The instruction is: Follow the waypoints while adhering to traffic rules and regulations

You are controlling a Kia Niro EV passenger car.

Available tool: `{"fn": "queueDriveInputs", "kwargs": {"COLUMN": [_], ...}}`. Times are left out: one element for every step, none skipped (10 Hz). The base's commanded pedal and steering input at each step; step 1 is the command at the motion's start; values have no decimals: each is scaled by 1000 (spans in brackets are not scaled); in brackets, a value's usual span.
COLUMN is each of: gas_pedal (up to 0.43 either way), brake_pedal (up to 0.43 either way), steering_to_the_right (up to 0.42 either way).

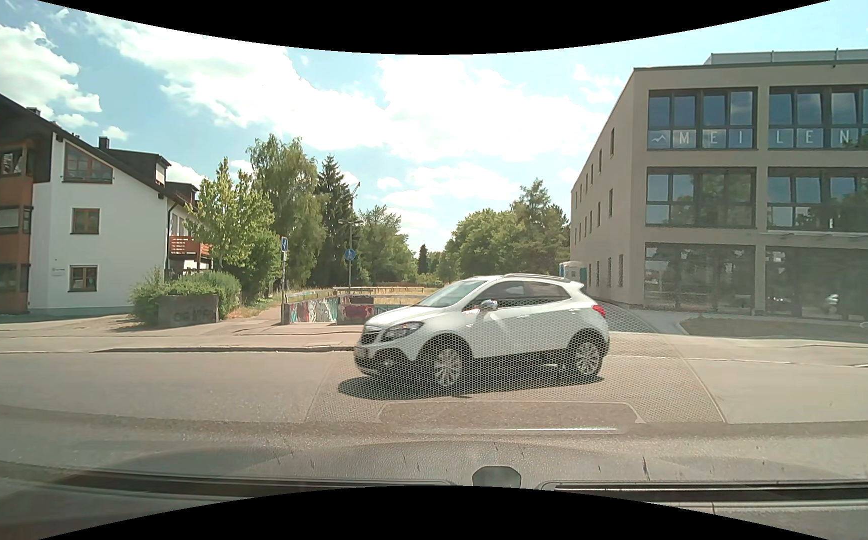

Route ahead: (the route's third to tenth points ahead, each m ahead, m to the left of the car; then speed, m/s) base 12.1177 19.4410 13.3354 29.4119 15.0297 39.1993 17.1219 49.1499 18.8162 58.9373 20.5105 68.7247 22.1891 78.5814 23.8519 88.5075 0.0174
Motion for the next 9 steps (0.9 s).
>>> {"fn": "queueDriveInputs", "kwargs": {"gas_pedal": [0,0,0,0,0,0,0,0,0], "brake_pedal": [128,128,128,128,128,128,128,128,128], "steering_to_the_right": [10,10,10,10,10,10,10,10,10]}}
